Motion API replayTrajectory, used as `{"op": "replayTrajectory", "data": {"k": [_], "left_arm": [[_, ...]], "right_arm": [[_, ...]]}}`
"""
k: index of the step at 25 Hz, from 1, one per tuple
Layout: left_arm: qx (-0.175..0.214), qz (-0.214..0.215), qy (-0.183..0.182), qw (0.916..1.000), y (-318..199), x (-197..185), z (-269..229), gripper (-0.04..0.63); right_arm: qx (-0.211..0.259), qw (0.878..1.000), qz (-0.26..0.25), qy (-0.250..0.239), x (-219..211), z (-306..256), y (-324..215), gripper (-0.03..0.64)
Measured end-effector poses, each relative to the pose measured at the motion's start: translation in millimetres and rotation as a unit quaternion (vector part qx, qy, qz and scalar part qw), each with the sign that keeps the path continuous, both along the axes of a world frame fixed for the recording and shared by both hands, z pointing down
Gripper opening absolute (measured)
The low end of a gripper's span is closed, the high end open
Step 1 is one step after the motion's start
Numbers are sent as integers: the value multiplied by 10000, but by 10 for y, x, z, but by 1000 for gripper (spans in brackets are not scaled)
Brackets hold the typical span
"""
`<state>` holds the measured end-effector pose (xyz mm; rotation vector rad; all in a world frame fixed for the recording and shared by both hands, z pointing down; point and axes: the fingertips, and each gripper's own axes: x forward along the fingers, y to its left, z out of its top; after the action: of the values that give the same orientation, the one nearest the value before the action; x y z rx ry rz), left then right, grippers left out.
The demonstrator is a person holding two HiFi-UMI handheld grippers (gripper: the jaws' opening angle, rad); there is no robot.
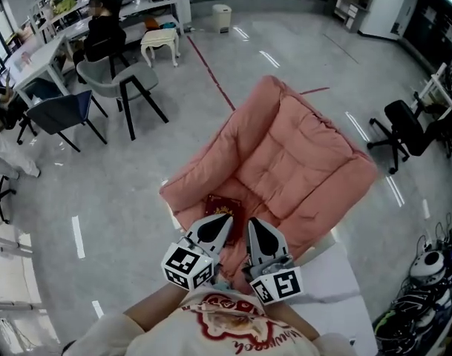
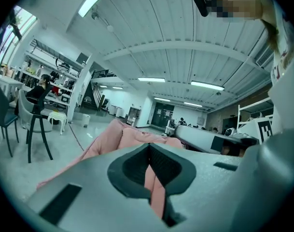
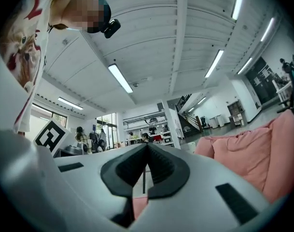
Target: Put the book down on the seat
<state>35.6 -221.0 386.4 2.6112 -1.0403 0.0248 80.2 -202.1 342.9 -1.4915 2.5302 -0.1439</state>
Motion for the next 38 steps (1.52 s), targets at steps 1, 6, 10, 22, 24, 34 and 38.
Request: {"op": "replayTrajectory", "data": {"k": [1,6,10,22,24,34,38], "left_arm": [[8,-42,56,10000,31,-6,-15,5],[39,-103,173,9998,233,-48,-80,5],[210,-86,233,9995,387,-101,-211,5],[326,-325,406,9981,1406,-828,-310,5],[335,-337,414,9980,1676,-972,-299,5],[244,-189,514,9982,3025,-1463,-370,5],[307,-147,542,9980,3350,-1577,-391,5]], "right_arm": [[18,10000,-34,-28,4,-22,25,0],[127,9996,-253,31,-79,-132,165,0],[208,9990,-403,35,-199,-216,303,0],[214,9990,-383,50,-776,-255,1345,0],[210,9991,-368,6,-895,-246,1613,0],[41,9995,-310,3,-1450,-262,3012,0],[122,9997,-222,23,-1534,-307,3321,0]]}}
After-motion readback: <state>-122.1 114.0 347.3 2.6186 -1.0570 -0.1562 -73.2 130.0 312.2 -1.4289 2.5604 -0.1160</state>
